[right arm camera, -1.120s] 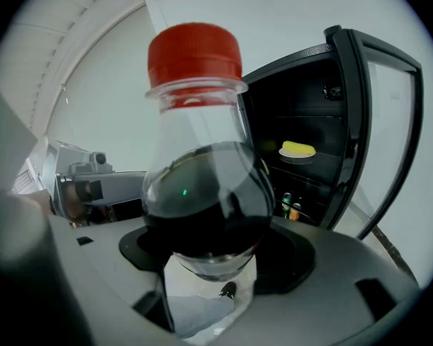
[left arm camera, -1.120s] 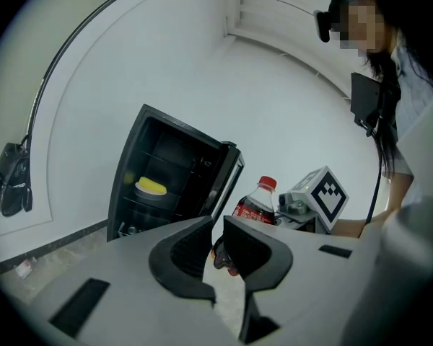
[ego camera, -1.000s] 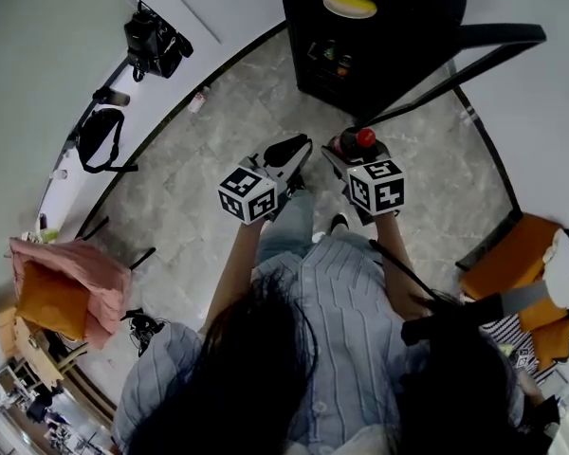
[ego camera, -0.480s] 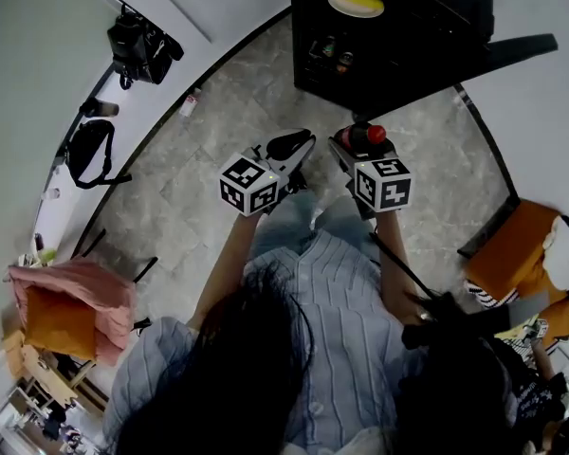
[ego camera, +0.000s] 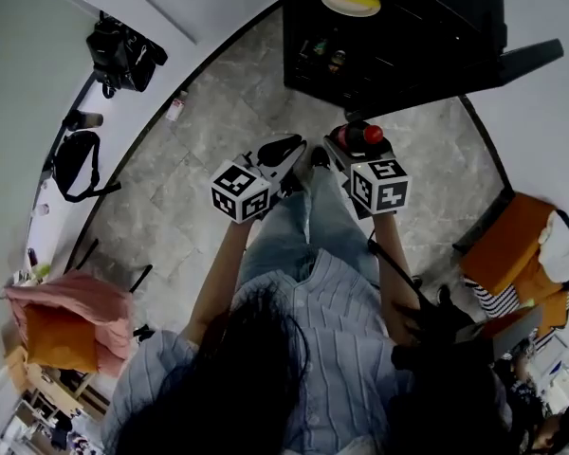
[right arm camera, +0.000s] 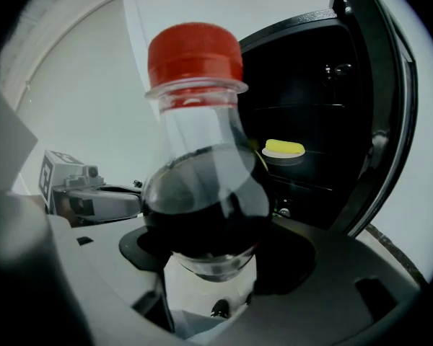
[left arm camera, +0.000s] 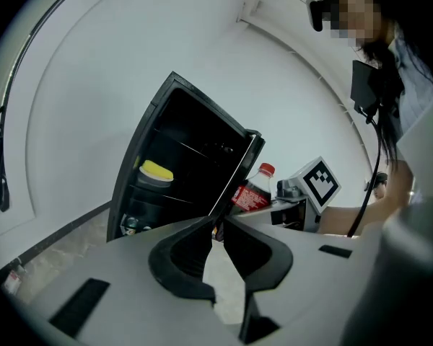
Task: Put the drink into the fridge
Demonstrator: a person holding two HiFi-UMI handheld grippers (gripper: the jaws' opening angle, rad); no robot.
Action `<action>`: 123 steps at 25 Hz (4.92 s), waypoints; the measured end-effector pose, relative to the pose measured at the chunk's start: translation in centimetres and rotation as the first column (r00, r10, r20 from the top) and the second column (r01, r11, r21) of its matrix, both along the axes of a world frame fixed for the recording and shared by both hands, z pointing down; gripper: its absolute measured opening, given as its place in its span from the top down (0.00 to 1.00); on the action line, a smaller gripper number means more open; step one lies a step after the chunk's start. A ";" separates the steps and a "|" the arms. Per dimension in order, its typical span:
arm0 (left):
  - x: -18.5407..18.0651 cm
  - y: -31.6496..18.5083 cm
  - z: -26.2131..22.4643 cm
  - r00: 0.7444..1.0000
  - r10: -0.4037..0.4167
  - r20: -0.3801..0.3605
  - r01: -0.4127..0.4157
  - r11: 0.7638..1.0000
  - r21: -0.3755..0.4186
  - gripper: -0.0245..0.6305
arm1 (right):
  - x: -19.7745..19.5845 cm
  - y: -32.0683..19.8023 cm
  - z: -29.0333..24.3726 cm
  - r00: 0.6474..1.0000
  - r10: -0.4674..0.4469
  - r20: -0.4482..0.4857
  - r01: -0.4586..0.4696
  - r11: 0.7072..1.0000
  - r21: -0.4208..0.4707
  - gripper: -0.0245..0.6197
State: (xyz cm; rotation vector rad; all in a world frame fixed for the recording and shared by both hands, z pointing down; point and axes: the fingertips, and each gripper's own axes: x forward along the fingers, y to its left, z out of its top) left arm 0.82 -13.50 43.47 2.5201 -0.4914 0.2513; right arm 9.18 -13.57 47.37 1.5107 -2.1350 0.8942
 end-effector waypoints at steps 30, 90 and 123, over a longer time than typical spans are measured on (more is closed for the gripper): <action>1.4 -9.4 9.9 0.999 -0.039 -0.017 0.039 0.999 0.000 0.88 | 2.9 -14.3 18.5 0.994 0.061 -0.094 -0.064 0.998 -0.025 0.49; 3.5 -11.3 20.5 0.999 -0.039 -0.010 0.037 0.993 -0.114 0.88 | 8.2 -29.2 30.1 0.944 0.020 -0.329 -0.028 0.999 -0.019 0.49; 1.0 -9.7 24.5 0.992 -0.125 0.011 0.125 0.976 -0.178 0.88 | 10.2 -34.1 30.3 0.967 0.195 -0.162 -0.175 0.976 0.131 0.49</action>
